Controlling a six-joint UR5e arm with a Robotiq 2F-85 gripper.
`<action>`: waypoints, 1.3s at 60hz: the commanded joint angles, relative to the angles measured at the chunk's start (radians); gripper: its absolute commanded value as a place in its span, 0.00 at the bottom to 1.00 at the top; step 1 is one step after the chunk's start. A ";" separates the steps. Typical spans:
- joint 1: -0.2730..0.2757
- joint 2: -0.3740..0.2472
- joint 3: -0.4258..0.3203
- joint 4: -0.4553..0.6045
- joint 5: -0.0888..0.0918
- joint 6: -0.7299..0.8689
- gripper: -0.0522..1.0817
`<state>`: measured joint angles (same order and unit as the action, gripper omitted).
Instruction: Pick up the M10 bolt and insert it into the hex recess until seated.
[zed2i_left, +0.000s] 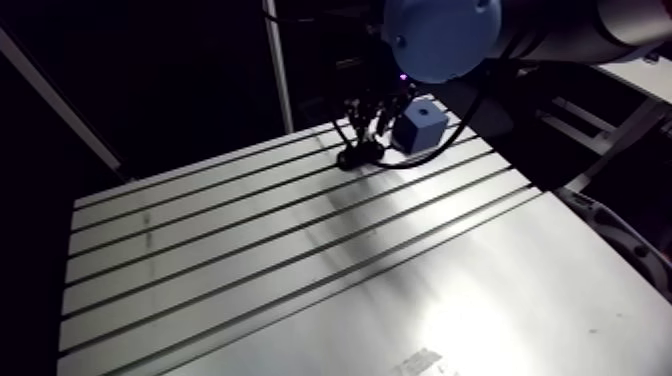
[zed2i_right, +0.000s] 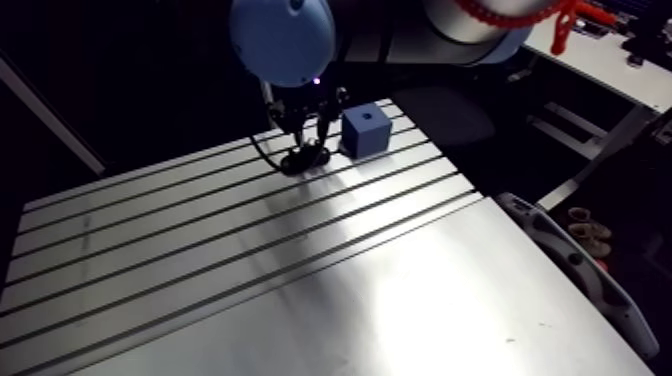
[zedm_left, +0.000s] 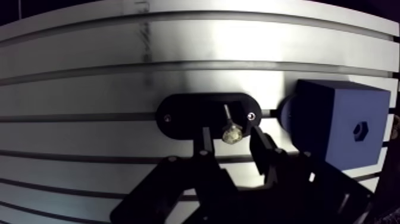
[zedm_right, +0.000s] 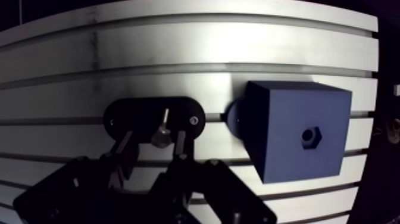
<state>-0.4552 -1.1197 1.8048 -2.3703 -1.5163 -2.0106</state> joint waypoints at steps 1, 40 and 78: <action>-0.001 0.002 0.003 -0.027 -0.003 -0.007 0.53; -0.001 0.013 0.006 -0.034 -0.017 -0.010 0.53; 0.001 0.012 0.006 -0.033 -0.017 -0.007 0.56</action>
<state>-0.4542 -1.1081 1.8108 -2.4033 -1.5320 -2.0181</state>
